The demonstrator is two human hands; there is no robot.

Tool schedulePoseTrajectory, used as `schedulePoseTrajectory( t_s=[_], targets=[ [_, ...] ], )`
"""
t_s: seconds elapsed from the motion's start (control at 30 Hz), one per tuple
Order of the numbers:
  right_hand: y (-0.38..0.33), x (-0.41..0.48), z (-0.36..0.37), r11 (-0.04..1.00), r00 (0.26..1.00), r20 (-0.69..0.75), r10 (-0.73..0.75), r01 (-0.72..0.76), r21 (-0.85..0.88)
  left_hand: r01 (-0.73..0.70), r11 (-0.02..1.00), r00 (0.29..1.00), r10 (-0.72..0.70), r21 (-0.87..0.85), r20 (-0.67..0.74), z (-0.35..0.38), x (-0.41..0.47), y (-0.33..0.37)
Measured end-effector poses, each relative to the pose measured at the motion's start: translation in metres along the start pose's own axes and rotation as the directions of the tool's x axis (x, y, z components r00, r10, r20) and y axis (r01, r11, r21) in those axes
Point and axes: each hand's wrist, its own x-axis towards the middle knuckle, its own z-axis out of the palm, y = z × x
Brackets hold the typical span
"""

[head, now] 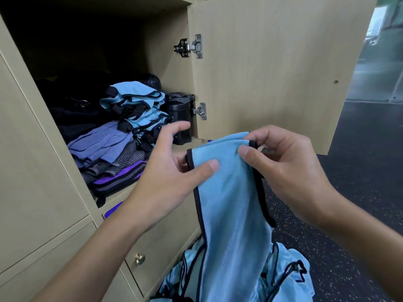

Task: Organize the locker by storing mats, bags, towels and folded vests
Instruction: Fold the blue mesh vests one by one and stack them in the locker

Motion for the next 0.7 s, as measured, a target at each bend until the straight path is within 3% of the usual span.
schedulePoseTrajectory(
  t_s=[0.13,0.23,0.3,0.47,0.6,0.7],
  targets=[
    [0.000,-0.001,-0.004,0.998,0.999,0.016,0.046,-0.045,-0.053,-0.025,1.000,0.999,0.025,-0.004,-0.045,-0.003,0.001,0.003],
    [0.007,-0.005,-0.006,0.969,0.938,0.244,0.247,-0.235,-0.075,-0.078,0.996,0.992,0.074,-0.037,-0.102,-0.007,0.002,0.008],
    [0.011,-0.007,-0.004,0.958,0.915,0.295,0.275,-0.235,-0.162,-0.106,0.993,0.984,0.097,-0.053,-0.147,-0.009,0.003,0.010],
    [0.006,-0.004,-0.002,0.987,0.970,0.206,0.132,-0.110,-0.116,-0.104,0.990,0.962,0.077,-0.094,-0.261,-0.008,0.006,0.007],
    [0.003,-0.003,0.000,0.998,0.994,0.093,0.050,-0.047,-0.034,0.157,0.964,0.978,-0.182,-0.214,-0.099,-0.001,0.001,-0.004],
    [0.003,0.001,-0.005,0.997,0.997,0.031,0.077,-0.077,-0.019,0.155,0.964,0.979,-0.180,-0.215,-0.098,0.001,0.001,-0.003]
  ],
)
